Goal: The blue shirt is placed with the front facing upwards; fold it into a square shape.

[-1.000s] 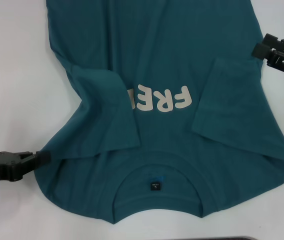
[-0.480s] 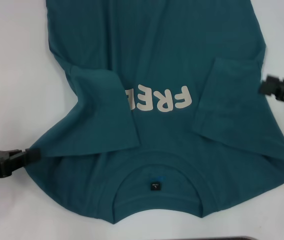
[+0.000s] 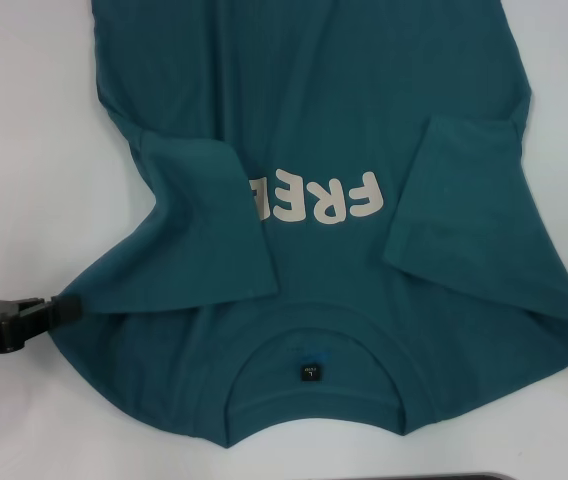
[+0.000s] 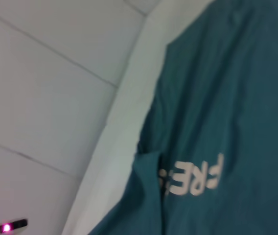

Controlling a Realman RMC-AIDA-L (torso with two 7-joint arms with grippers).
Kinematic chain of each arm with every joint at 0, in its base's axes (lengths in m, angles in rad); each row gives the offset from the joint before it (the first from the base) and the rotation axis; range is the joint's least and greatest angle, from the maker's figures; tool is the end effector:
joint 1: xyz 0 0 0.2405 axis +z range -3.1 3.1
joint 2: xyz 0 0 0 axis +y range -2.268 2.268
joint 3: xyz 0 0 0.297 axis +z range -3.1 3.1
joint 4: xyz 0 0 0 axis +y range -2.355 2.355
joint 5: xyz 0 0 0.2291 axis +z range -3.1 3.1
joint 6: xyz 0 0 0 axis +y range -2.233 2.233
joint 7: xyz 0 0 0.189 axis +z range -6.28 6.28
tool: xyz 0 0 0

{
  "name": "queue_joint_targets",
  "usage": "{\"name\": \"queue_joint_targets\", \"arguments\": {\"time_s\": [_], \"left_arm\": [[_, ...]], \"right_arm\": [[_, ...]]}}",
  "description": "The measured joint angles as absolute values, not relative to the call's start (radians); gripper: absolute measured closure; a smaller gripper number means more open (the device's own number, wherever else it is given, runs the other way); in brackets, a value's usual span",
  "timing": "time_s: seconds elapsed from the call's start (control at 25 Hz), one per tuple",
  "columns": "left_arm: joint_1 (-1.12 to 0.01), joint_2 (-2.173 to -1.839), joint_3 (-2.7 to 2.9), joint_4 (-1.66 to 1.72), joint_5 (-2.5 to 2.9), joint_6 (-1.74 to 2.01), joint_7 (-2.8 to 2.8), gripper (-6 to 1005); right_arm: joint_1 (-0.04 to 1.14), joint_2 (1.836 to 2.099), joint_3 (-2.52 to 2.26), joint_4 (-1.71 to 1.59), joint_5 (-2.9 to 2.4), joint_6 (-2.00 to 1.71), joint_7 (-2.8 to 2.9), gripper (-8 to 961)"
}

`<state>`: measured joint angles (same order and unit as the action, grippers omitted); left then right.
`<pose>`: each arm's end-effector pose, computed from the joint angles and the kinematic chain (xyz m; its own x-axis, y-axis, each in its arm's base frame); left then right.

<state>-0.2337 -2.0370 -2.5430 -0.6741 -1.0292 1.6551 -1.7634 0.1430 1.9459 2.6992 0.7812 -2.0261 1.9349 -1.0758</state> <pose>-0.3981 0.2649 -0.0341 0.3721 0.7986 0.4730 0.8919 -0.4488 0.0560 0.4003 0.2279 0.0558 0.1081 -0.8315 -0.5449 -0.9307 -0.2773 0.2386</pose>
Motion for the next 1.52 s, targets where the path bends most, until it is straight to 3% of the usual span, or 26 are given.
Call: {"name": "queue_joint_targets", "arguments": {"time_s": [0.2,0.92,1.52], "left_arm": [[-0.239,-2.039,-2.536,-0.672,-1.019,1.644,-1.758,994],[-0.255,-2.036,-2.535,-0.670,-1.005,1.638,-1.760,996],[-0.260,-2.035,-2.541,-0.670,-1.005,1.638,-1.756,995]], "right_arm": [[0.108,1.929,2.714,0.794,-2.074,1.930,-0.995,32],[0.136,1.927,2.781,0.785,-2.276,1.891,-0.907,33],[0.195,1.960,2.785,0.754,-2.367,1.807,-0.908,36]]}}
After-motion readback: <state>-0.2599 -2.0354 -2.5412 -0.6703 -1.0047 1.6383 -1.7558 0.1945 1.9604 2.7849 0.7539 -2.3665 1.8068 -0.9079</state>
